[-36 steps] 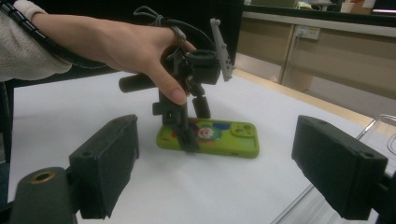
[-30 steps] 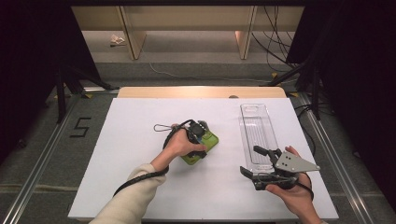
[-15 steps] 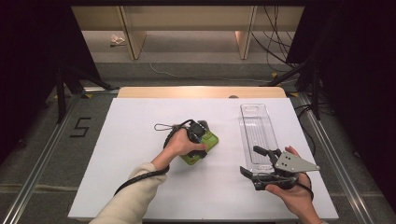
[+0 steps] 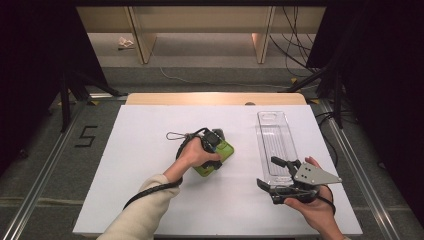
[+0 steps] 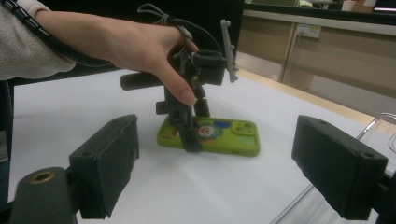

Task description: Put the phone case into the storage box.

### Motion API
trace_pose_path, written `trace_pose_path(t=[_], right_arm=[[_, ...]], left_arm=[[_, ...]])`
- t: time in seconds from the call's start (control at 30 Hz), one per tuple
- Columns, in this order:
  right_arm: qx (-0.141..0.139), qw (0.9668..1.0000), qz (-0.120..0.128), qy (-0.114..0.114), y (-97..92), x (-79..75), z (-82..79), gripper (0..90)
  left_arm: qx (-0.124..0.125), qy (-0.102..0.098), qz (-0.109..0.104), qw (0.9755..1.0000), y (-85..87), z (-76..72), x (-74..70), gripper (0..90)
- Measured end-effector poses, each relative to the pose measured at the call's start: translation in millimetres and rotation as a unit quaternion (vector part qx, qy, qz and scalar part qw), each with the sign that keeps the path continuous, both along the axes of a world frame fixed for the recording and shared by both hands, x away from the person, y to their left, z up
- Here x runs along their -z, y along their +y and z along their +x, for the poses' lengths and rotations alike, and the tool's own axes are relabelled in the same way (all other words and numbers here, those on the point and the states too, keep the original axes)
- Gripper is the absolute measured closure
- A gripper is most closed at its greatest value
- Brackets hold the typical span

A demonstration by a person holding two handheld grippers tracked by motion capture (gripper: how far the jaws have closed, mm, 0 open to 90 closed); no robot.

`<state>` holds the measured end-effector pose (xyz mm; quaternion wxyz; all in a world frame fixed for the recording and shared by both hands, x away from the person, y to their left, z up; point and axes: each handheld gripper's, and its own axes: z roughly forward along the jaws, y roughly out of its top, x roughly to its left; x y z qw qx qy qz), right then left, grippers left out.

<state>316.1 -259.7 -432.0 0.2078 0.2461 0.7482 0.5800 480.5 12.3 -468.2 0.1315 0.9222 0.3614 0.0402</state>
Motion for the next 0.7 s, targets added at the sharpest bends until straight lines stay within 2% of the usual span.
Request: trace_pose_path(t=[0.7], right_arm=[[-0.001, 1.0000, 0.001, 0.000, 0.5, 0.2, 0.0, 15.8]], left_arm=[[-0.007, -0.004, -0.007, 0.9999, 1.9, -1.5, -0.4, 16.2]])
